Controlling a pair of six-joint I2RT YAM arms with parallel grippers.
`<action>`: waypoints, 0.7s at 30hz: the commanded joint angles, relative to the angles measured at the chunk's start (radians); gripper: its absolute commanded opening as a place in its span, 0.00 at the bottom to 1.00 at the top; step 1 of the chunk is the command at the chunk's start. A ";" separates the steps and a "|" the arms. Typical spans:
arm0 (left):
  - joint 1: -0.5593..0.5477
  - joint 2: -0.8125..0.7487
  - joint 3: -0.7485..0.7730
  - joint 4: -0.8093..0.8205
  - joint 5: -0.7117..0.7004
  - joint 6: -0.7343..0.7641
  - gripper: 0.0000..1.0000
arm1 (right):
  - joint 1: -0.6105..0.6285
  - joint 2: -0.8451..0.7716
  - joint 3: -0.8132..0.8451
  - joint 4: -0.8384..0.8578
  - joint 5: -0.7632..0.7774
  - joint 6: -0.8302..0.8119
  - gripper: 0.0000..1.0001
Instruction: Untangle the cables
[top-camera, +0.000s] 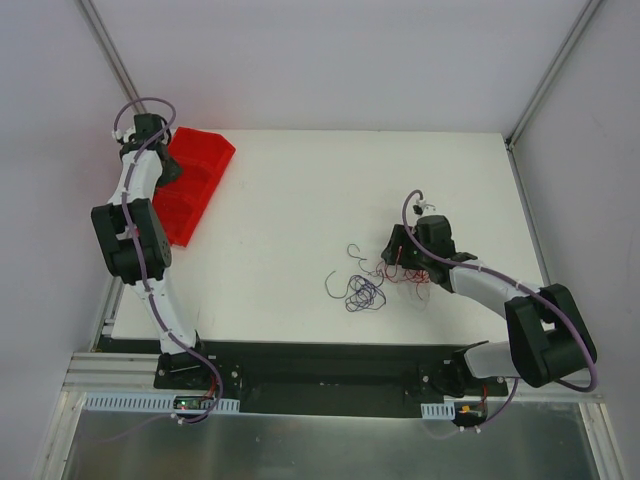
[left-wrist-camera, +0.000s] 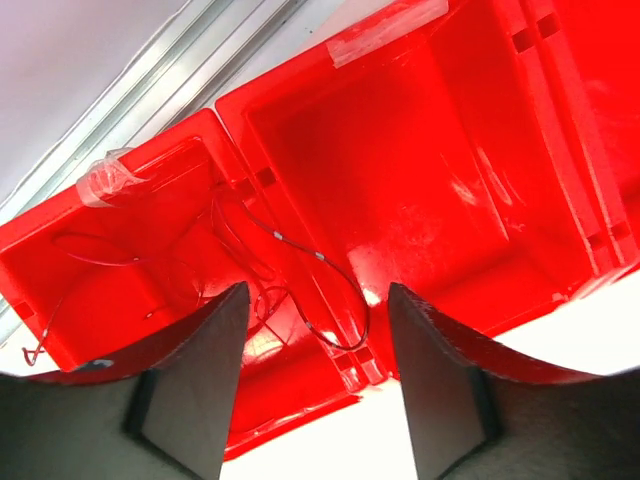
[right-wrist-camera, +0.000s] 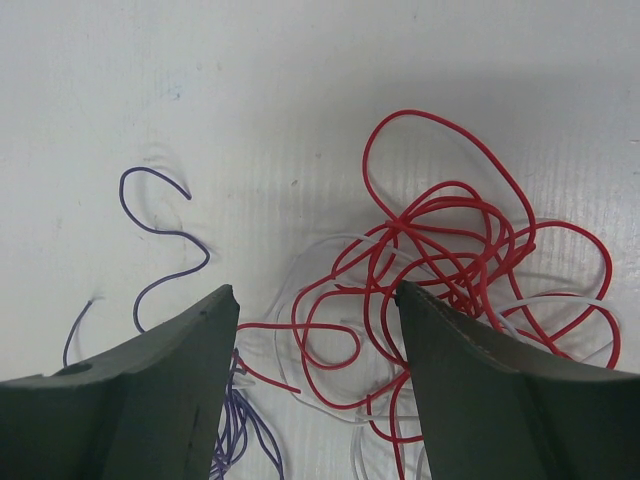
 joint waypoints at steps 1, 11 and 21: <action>0.001 0.032 0.081 -0.027 -0.072 0.007 0.51 | -0.010 -0.024 -0.004 0.032 -0.009 0.009 0.68; -0.003 -0.061 -0.011 -0.013 -0.035 0.038 0.00 | -0.014 -0.021 -0.003 0.033 -0.017 0.014 0.68; 0.083 -0.195 -0.322 0.033 0.138 -0.143 0.00 | -0.014 -0.045 -0.012 0.036 -0.031 0.018 0.68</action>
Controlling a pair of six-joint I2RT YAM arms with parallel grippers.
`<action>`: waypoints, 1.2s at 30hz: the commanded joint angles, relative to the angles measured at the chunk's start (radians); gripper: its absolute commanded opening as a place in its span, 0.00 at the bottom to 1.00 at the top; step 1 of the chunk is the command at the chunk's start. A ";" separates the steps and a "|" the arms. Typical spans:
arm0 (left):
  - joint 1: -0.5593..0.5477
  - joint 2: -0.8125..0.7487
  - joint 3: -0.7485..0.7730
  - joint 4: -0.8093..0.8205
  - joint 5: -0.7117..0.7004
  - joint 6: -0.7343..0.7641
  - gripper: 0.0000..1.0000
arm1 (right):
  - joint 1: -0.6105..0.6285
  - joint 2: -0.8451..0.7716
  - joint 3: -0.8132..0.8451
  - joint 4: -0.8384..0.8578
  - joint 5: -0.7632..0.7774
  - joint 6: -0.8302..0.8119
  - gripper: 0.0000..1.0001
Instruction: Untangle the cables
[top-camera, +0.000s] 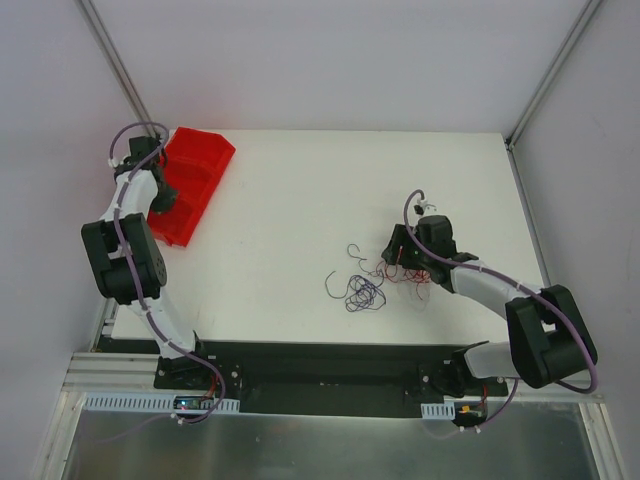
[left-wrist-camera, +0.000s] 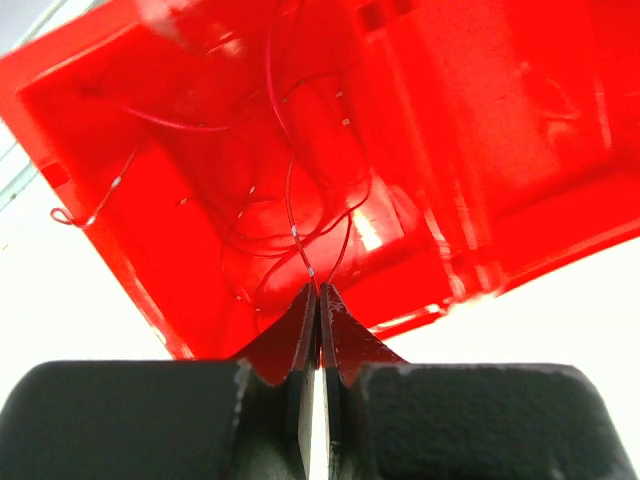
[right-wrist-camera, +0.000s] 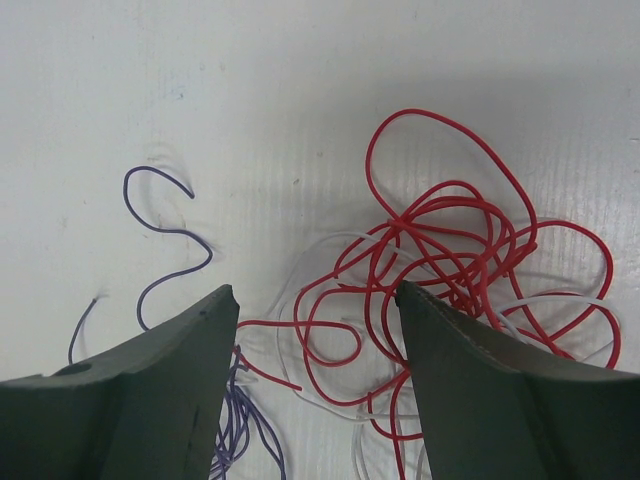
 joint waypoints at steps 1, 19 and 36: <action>0.064 -0.024 -0.072 0.023 0.099 -0.098 0.00 | -0.006 -0.044 -0.012 0.036 -0.016 0.015 0.68; 0.090 -0.104 -0.060 0.031 0.141 -0.019 0.50 | -0.009 -0.034 -0.013 0.039 -0.018 0.015 0.68; -0.052 -0.486 -0.215 0.123 0.367 0.081 0.66 | -0.011 -0.065 -0.016 0.030 -0.009 -0.018 0.71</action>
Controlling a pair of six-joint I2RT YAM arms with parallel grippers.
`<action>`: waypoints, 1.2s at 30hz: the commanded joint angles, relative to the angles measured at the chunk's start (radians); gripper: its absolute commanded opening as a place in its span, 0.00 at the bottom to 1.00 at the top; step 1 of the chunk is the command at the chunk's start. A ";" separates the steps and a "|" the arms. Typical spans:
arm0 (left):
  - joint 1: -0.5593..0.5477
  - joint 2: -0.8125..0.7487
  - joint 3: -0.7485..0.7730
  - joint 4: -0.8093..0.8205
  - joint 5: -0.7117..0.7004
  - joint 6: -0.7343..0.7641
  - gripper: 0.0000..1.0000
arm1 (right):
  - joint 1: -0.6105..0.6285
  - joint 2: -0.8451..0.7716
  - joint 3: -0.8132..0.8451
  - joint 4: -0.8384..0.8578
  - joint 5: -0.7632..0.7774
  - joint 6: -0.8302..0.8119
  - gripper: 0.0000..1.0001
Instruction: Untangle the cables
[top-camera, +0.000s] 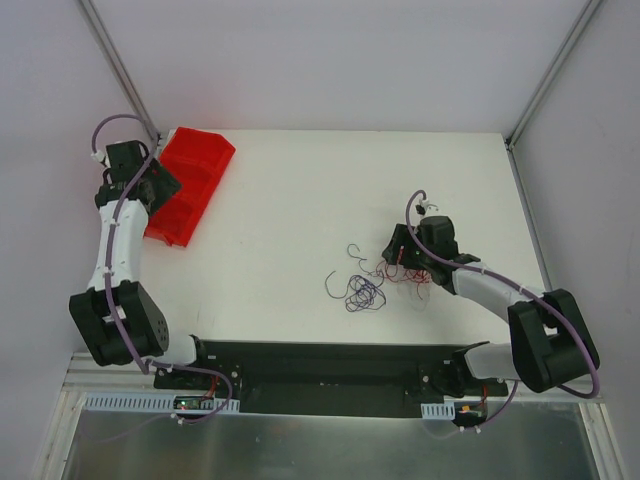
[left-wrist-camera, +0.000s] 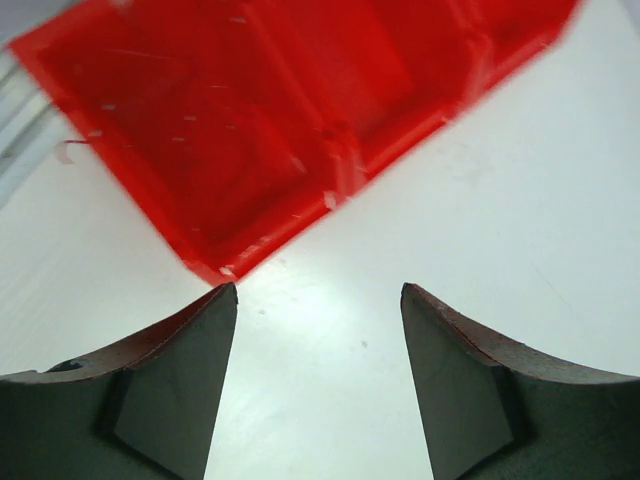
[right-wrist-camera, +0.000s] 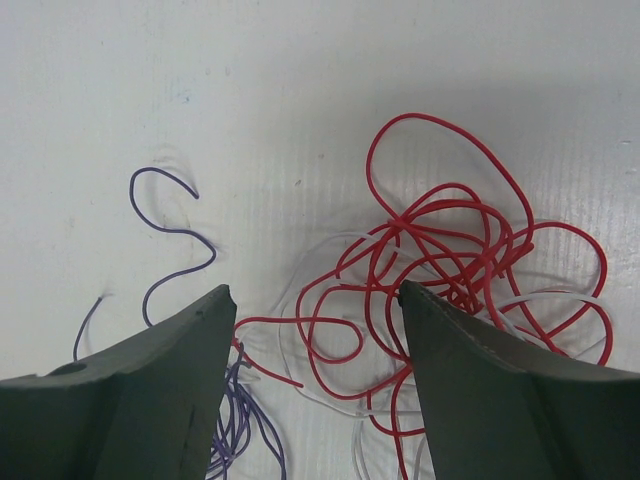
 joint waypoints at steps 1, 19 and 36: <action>-0.116 -0.079 -0.019 0.106 0.280 0.090 0.66 | -0.002 -0.045 -0.005 0.026 -0.007 -0.019 0.71; -0.795 0.203 0.033 0.112 0.821 0.224 0.63 | 0.097 -0.410 0.039 -0.493 0.193 -0.024 0.79; -0.813 0.157 0.018 0.111 0.865 0.207 0.63 | 0.228 -0.234 0.055 -0.361 0.125 0.007 0.52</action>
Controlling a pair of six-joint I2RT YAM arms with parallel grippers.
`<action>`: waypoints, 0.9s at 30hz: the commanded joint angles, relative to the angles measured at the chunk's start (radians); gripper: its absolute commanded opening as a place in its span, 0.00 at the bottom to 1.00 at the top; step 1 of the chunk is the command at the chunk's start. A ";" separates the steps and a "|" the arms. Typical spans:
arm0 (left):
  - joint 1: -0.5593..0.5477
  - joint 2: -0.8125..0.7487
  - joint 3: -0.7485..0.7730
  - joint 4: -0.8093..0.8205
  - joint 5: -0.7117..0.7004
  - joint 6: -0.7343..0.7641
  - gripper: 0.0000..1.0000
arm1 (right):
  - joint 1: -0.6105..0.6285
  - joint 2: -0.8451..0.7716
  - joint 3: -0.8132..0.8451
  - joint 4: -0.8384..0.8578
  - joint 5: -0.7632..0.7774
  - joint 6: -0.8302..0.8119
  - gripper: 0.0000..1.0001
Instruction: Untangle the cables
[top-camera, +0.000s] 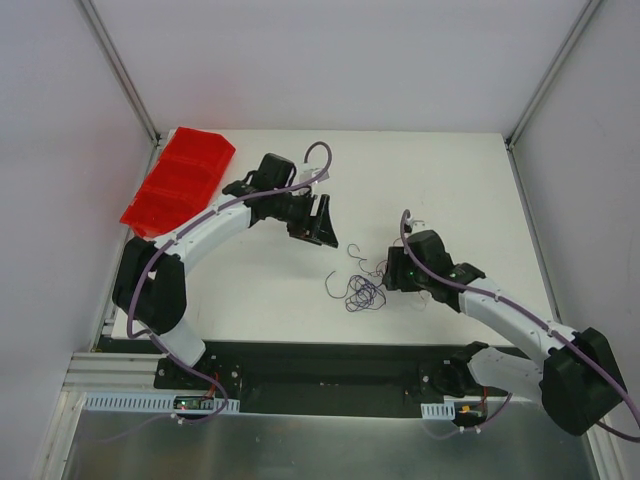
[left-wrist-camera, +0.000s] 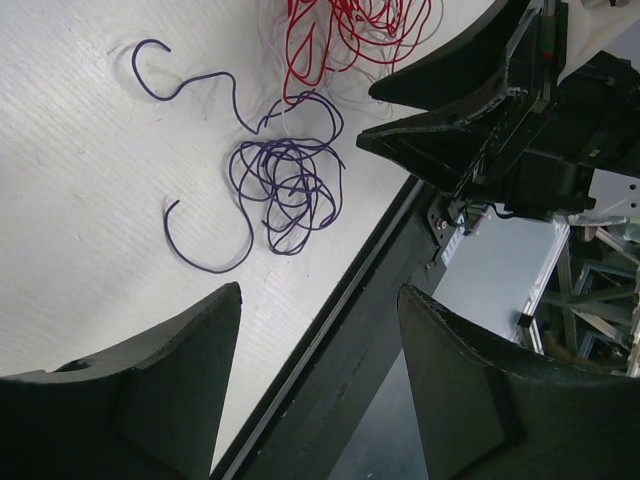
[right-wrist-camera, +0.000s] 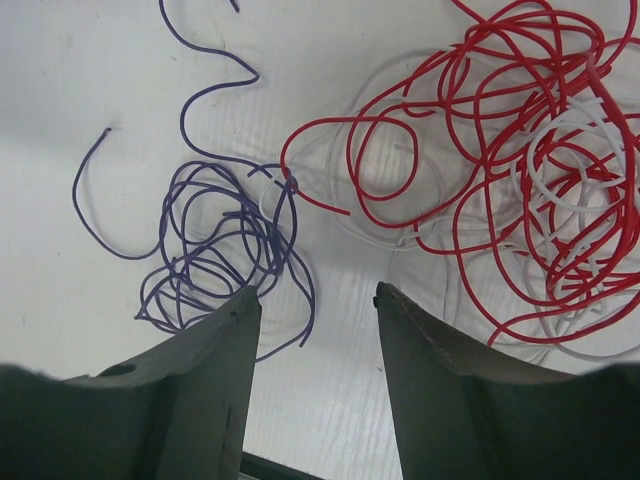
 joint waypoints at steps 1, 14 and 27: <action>-0.012 -0.057 -0.005 0.008 0.026 0.011 0.63 | 0.006 0.016 0.034 0.053 0.002 0.000 0.51; -0.026 -0.063 -0.009 0.008 0.014 0.023 0.71 | 0.018 0.122 0.079 0.128 0.011 -0.021 0.37; -0.029 -0.082 -0.008 0.008 0.018 0.030 0.77 | 0.018 0.171 0.090 0.136 -0.019 -0.033 0.25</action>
